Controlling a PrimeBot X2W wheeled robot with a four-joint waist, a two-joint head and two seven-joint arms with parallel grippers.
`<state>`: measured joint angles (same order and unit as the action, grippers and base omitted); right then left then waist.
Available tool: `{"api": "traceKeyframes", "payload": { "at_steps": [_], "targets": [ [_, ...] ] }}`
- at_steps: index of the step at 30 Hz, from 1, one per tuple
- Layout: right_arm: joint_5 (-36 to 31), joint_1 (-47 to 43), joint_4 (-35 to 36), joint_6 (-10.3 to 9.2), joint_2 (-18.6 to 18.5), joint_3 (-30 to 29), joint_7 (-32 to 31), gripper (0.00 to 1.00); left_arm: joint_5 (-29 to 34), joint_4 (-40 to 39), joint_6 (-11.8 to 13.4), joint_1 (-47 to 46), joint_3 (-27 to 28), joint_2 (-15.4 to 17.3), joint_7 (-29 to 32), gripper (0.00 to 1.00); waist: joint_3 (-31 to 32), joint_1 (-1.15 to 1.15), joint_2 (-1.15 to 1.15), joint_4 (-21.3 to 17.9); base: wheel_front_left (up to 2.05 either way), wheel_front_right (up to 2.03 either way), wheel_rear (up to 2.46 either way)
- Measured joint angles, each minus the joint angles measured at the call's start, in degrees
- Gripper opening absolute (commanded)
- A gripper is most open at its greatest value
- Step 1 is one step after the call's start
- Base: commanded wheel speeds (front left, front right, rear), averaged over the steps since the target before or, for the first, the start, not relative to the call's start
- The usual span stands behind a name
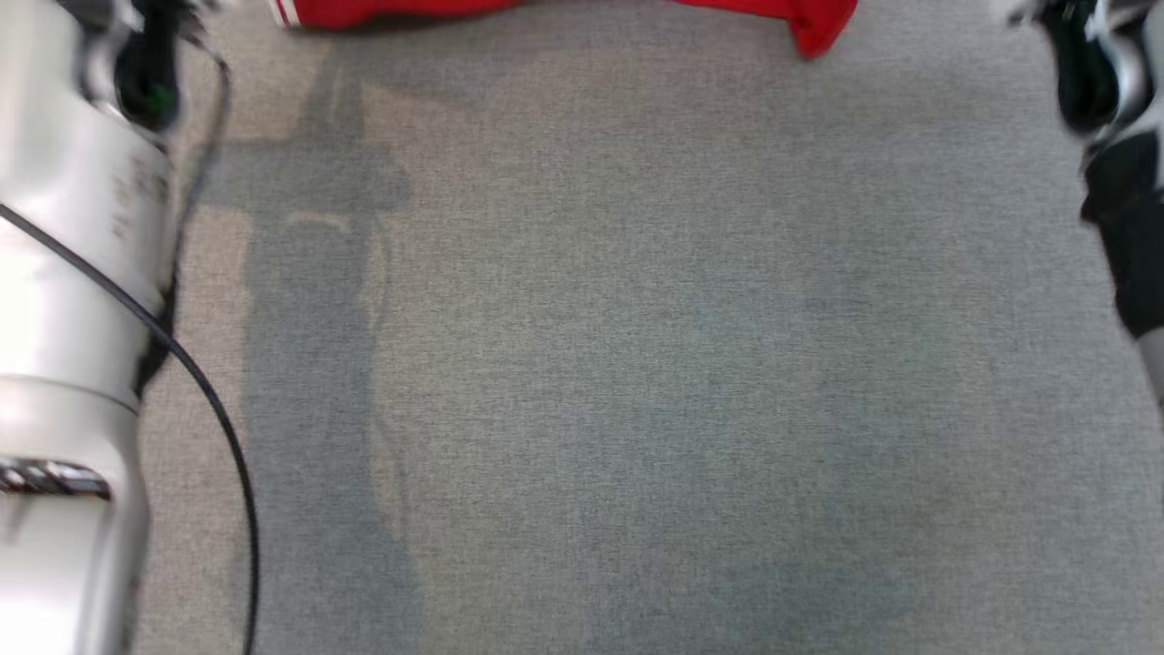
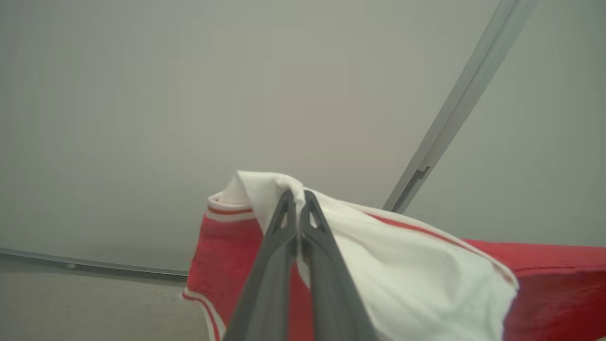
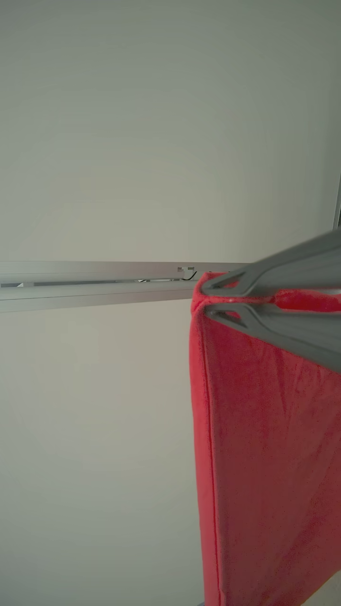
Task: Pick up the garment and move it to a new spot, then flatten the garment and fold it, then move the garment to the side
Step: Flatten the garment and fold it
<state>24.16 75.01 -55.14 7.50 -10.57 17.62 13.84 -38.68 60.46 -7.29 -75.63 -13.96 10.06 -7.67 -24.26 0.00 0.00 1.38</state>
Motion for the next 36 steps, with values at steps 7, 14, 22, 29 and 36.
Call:
{"api": "traceKeyframes", "payload": {
  "at_steps": [7,14,22,29,36],
  "targets": [
    [6.2,-16.0,4.4,0.00,-2.0,3.7,1.0,0.00,-6.1,-2.5,-0.1,16.0,-3.1,-1.4,-4.9,0.00,2.5,0.00,0.00,0.7,0.00,0.00,0.00],
    [9.7,-37.1,16.0,0.01,-3.8,3.0,1.1,0.00,-12.0,-7.3,-0.2,35.1,-4.2,0.2,-6.6,0.00,6.7,0.00,0.00,0.4,0.00,0.00,0.00],
    [8.0,-56.9,28.3,0.03,-2.8,-1.4,1.1,0.00,-13.8,-17.5,-0.2,51.1,-3.4,4.0,-7.1,0.00,11.4,0.00,0.00,0.1,0.00,0.00,0.00],
    [5.0,-69.7,35.1,0.19,-2.1,-4.6,0.8,0.00,-10.8,-33.3,6.6,67.7,-1.0,6.6,-7.2,0.00,14.8,0.00,0.00,-1.0,0.00,0.00,0.00],
    [0.4,-82.0,45.2,0.16,0.7,-10.6,-4.5,0.00,-10.8,-51.7,15.2,84.2,-0.3,6.9,-5.7,0.00,17.2,0.00,0.00,-0.4,0.00,0.00,0.00]
  ]
}}
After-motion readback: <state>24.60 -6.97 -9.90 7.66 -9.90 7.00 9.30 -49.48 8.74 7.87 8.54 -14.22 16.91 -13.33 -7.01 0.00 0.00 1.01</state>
